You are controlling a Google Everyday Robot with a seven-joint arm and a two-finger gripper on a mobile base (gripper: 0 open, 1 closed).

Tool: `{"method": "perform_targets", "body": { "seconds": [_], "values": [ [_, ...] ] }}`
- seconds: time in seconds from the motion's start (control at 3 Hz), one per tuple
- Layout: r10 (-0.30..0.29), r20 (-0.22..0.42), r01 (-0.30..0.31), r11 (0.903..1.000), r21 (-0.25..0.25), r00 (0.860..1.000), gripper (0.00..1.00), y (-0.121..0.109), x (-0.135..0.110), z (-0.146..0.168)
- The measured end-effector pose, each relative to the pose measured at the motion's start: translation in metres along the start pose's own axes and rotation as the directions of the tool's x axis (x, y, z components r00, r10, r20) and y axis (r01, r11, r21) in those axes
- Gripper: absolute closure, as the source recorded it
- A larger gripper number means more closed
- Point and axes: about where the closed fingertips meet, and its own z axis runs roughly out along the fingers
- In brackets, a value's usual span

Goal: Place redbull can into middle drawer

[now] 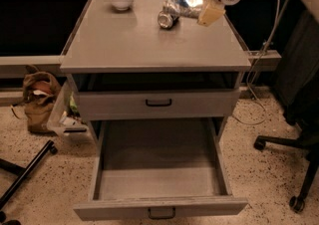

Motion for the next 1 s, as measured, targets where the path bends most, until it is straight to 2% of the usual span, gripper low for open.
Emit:
{"method": "perform_targets", "body": {
  "seconds": [0.33,0.67,1.0],
  "values": [
    [0.083,0.072,-0.095,0.9786,0.183,0.994,1.00,0.012,-0.032,-0.096],
    [0.053,0.185,-0.105,0.9533,0.283,0.981,1.00,0.059,-0.108,-0.172],
    [0.041,0.200,-0.100,0.9498,0.297,0.979,1.00,0.097,-0.131,-0.188]
  ]
}}
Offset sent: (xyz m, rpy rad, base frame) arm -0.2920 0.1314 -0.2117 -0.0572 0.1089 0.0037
